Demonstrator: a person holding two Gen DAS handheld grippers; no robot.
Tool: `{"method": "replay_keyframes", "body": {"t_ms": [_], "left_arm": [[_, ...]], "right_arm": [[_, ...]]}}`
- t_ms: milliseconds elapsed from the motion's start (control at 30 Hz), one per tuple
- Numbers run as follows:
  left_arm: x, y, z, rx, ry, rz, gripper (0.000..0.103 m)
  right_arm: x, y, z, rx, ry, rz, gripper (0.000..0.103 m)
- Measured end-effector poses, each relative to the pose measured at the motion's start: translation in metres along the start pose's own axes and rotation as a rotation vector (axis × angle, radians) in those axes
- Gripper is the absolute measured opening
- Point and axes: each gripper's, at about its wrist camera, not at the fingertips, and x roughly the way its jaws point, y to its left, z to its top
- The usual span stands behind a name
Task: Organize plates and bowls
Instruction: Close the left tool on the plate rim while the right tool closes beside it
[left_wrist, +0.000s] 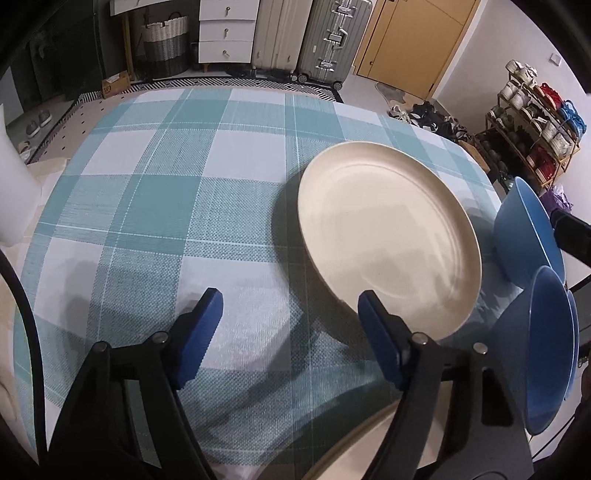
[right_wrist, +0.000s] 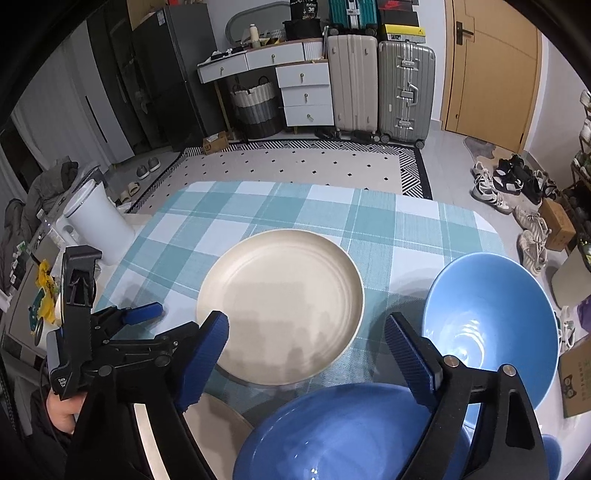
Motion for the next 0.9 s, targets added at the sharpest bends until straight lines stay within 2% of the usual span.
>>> {"method": "replay_keyframes", "body": {"t_ms": [400,733,767,900], "left_arm": [[0.003,0.014,0.003,-0.040,-0.008,0.013,0.068],[-0.004,0.035,-0.002,-0.062,-0.015,0.022,0.067],[-0.004,0.036,-0.002,-0.064,-0.014,0.020,0.067],[-0.001,0.040,-0.003,-0.069,-0.004,0.010,0.061]], "right_arm": [[0.019,0.000,0.002,-0.003,0.036,-0.004,0.081],[0.044,0.000,0.006,-0.006,0.103,-0.005,0.072],[0.047,0.001,0.007,-0.007,0.109,-0.011,0.069],[0.060,0.001,0.009,-0.007,0.138,-0.030,0.067]]}}
